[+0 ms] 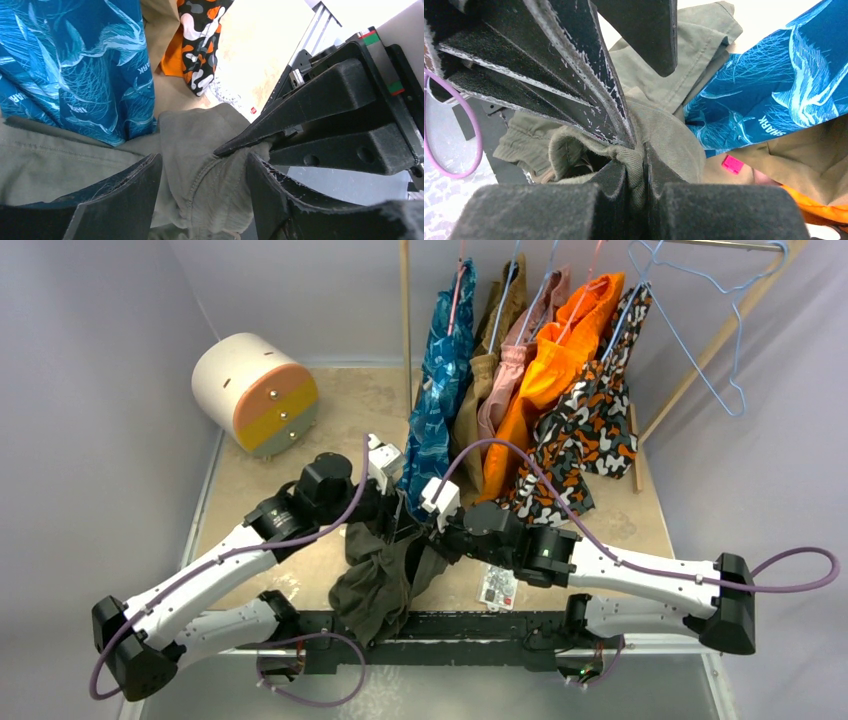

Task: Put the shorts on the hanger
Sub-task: Adjust the shorts at the center of the board.

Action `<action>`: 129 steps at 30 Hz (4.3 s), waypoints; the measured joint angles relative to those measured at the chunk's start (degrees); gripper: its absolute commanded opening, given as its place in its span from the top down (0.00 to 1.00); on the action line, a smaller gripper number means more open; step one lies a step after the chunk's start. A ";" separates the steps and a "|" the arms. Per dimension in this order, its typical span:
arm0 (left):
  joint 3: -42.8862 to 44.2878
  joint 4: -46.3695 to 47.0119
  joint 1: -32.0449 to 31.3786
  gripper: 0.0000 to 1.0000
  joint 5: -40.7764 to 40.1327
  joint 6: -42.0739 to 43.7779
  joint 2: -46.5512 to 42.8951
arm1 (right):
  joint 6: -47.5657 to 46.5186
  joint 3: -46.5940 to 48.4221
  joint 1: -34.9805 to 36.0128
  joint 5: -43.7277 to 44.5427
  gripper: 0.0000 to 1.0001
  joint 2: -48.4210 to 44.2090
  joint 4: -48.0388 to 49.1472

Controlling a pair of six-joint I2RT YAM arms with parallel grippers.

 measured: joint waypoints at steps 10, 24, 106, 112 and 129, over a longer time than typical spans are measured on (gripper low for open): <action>1.27 -1.09 -0.72 0.25 -0.98 1.31 -1.40 | -0.39 0.00 0.04 -0.59 1.00 -1.66 -0.28; 1.92 -1.07 -1.42 0.28 1.64 0.79 -7.10 | -0.42 0.00 0.07 0.79 1.00 -0.61 2.51; 14.21 13.46 -1.79 1.00 -66.64 -24.13 -15.34 | 31.43 -3.17 -1.03 -4.26 0.39 8.79 21.11; 14.34 14.14 -1.79 1.00 -66.58 -24.20 -15.02 | 32.83 -3.17 -1.44 -5.66 0.42 9.40 22.62; 14.34 16.11 -1.79 1.00 -67.14 -23.76 -13.88 | 42.71 -7.13 -8.61 -17.29 0.42 9.94 34.18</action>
